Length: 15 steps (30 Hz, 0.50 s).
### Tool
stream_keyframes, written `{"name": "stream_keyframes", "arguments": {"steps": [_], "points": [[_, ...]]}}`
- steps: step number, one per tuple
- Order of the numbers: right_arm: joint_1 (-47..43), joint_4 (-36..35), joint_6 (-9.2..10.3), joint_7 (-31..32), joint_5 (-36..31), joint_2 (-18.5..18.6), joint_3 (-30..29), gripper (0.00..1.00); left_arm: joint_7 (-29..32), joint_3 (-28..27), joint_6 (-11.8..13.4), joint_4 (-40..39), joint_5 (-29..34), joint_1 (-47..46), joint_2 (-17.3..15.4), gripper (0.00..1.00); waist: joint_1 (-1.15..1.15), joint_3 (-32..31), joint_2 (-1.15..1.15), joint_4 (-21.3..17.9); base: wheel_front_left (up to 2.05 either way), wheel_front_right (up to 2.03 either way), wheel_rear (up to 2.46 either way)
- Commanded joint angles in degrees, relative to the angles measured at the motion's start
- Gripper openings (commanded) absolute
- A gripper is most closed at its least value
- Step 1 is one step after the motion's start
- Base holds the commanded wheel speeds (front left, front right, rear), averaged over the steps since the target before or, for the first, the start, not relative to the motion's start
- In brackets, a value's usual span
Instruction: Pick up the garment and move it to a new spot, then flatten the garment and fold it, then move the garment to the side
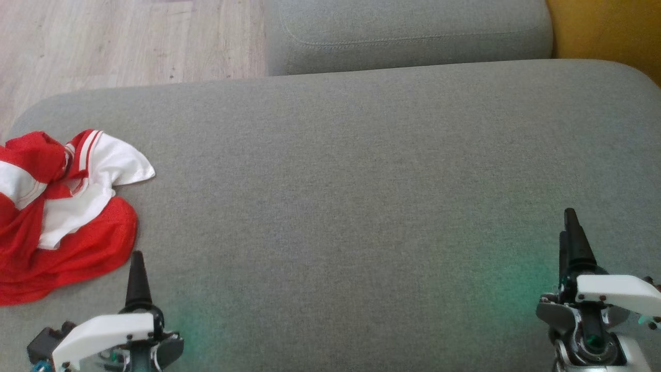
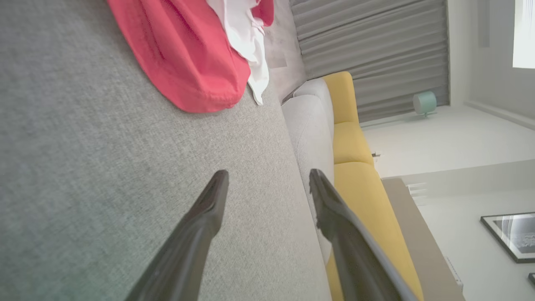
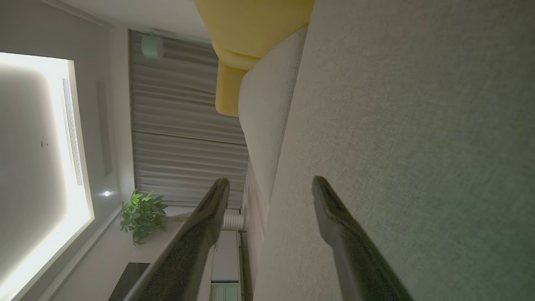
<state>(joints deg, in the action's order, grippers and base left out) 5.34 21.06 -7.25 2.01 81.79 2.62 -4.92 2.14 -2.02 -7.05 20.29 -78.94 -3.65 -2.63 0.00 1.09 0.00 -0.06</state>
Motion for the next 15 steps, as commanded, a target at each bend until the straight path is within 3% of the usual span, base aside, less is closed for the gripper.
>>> {"name": "stream_keyframes", "arguments": {"steps": [1, 15], "points": [[3.6, -1.5, -0.07, -0.8, -2.4, 1.2, 0.7, 1.00, -0.8, 0.3, -0.1, -1.3, 2.6, -3.8, -1.3, 1.00, 0.00, 0.1, 0.00, 0.0, 0.00, 0.00, 0.00], [5.9, -0.6, -0.10, -3.0, -15.6, 0.9, 1.9, 1.00, -3.0, 2.3, -0.1, -0.5, 13.9, -5.2, -2.5, 1.00, 0.00, 0.6, 0.00, 0.0, 0.00, 0.00, 0.00]]}}
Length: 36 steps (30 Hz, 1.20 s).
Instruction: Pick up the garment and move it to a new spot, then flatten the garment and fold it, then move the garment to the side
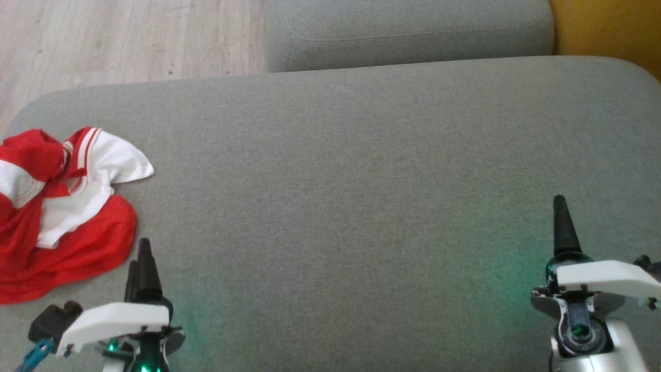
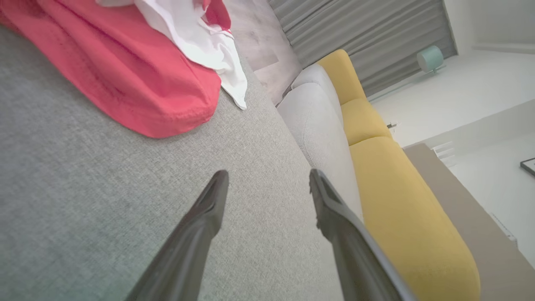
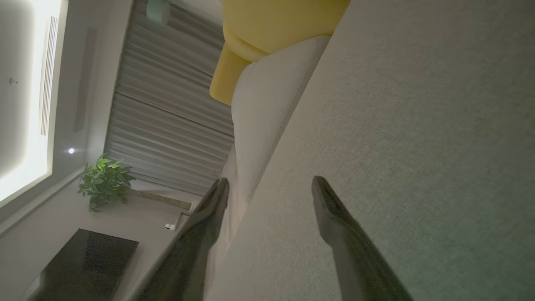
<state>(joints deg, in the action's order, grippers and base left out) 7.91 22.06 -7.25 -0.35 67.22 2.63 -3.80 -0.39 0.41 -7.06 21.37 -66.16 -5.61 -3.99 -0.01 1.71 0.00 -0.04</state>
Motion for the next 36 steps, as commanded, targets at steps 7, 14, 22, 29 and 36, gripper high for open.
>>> {"name": "stream_keyframes", "arguments": {"steps": [7, 14, 22, 29, 36], "points": [[4.3, -0.5, -0.11, -2.0, -8.2, 0.5, 1.6, 1.00, -1.8, 0.4, -0.2, -1.1, 8.1, -3.6, -1.3, 1.00, 0.00, 0.3, 0.00, 0.1, 0.00, 0.00, 0.00], [6.4, 0.0, -0.12, -3.1, -13.7, 0.3, 2.4, 1.00, -3.0, 0.3, -0.1, -1.4, 14.2, -4.4, -1.5, 1.00, 0.00, 0.6, 0.00, 0.2, 0.00, 0.00, 0.00], [7.7, 0.5, -0.14, -4.5, -19.6, 0.1, 2.8, 1.00, -4.4, 0.5, 0.1, -1.4, 20.8, -5.2, -1.7, 1.00, 0.01, 0.6, 0.00, 0.3, 0.00, 0.00, 0.00], [8.2, 1.3, -0.15, -5.7, -24.9, 0.1, 3.2, 1.00, -5.6, 0.7, 0.8, -0.7, 26.2, -5.2, -1.7, 1.00, 0.01, 0.4, 0.00, 0.1, 0.00, 0.00, 0.00], [8.7, 1.5, -0.16, -6.9, -29.1, 0.1, 3.8, 1.00, -6.7, 0.8, 1.1, -0.4, 31.3, -5.6, -1.7, 1.00, 0.01, 0.4, 0.00, 0.1, 0.00, 0.00, 0.00]]}}
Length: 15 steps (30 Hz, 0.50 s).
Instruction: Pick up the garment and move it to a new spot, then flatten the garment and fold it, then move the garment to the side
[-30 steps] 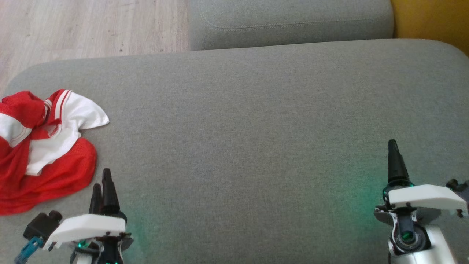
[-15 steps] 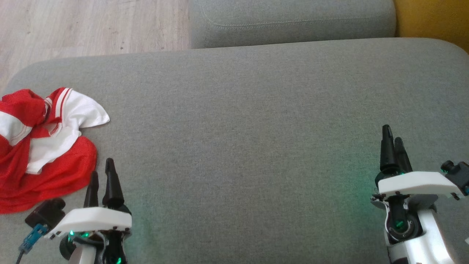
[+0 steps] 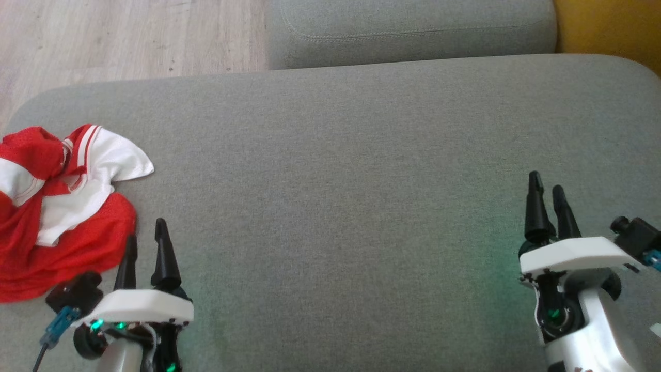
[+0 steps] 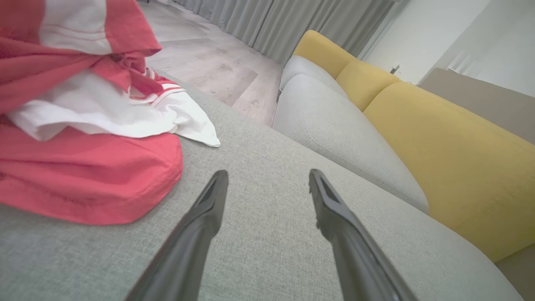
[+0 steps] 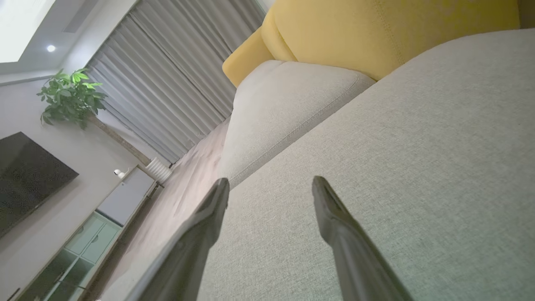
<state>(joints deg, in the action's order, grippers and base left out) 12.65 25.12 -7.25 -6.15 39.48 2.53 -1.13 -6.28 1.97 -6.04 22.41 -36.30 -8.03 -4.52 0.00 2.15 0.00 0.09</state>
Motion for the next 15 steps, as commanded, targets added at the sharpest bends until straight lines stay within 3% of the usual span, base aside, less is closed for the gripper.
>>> {"name": "stream_keyframes", "arguments": {"steps": [1, 15], "points": [[4.1, -1.6, -0.16, -1.2, -2.0, 0.2, 1.3, 1.00, -1.0, -0.7, 0.2, -1.4, 2.2, -3.2, -1.2, 1.00, 0.00, -0.1, 0.00, 0.0, 0.00, 0.00, 0.00], [4.4, -0.6, -0.19, -3.4, -10.9, 0.2, 2.0, 1.00, -3.2, -0.3, 1.3, -0.2, 11.7, -2.7, -1.3, 1.00, 0.00, -1.1, 0.00, -0.1, 0.00, 0.00, 0.00]]}}
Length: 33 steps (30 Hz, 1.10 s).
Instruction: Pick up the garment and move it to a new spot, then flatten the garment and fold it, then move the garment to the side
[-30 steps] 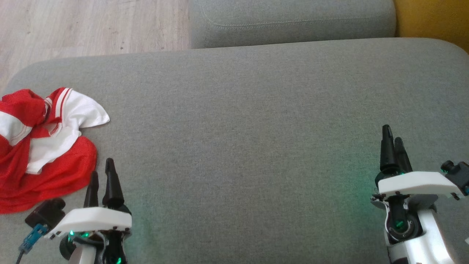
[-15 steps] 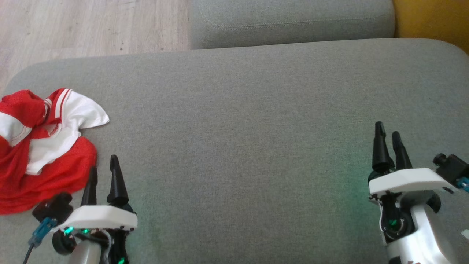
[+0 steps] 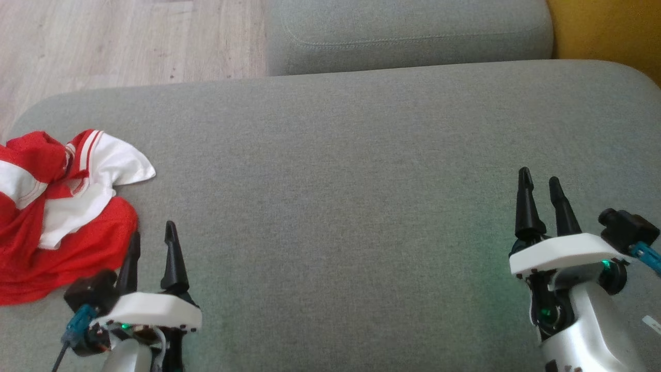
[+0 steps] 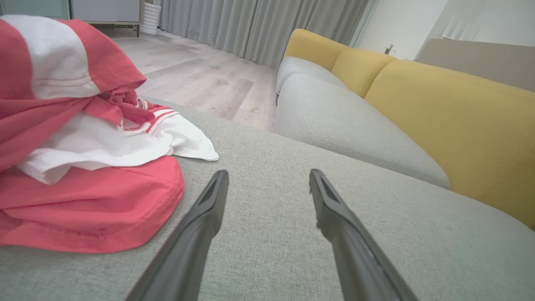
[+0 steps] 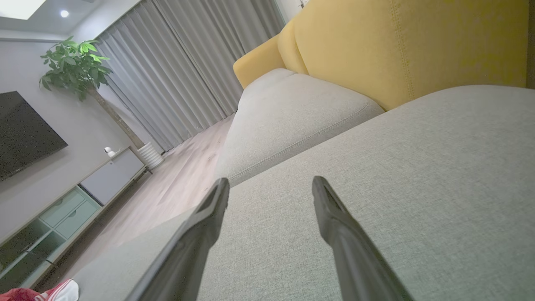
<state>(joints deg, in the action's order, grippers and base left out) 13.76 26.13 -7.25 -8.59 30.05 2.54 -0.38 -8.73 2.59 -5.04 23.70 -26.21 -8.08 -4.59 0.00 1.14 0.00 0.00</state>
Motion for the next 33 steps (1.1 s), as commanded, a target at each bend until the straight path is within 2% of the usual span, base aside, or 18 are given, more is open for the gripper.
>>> {"name": "stream_keyframes", "arguments": {"steps": [1, 20, 33], "points": [[3.3, -1.4, -0.19, -1.1, -2.2, 0.2, 1.3, 1.00, -1.0, -0.9, 0.4, -1.5, 2.3, -2.5, -1.2, 1.00, 0.00, -0.2, 0.00, 0.0, 0.00, 0.00, 0.00], [3.1, 2.7, -0.22, -4.4, -15.8, 0.3, 2.8, 1.00, -4.2, -1.9, 1.5, 1.2, 14.8, -0.9, -0.4, 1.00, 0.00, -1.0, 0.00, -0.4, 0.00, 0.00, 0.00], [1.9, 4.6, -0.24, -6.4, -24.7, 0.3, 1.5, 1.00, -6.2, -4.2, 2.1, 1.9, 22.0, 1.0, 0.9, 1.00, 0.00, -1.3, 0.00, -0.3, 0.00, 0.00, 0.00]]}}
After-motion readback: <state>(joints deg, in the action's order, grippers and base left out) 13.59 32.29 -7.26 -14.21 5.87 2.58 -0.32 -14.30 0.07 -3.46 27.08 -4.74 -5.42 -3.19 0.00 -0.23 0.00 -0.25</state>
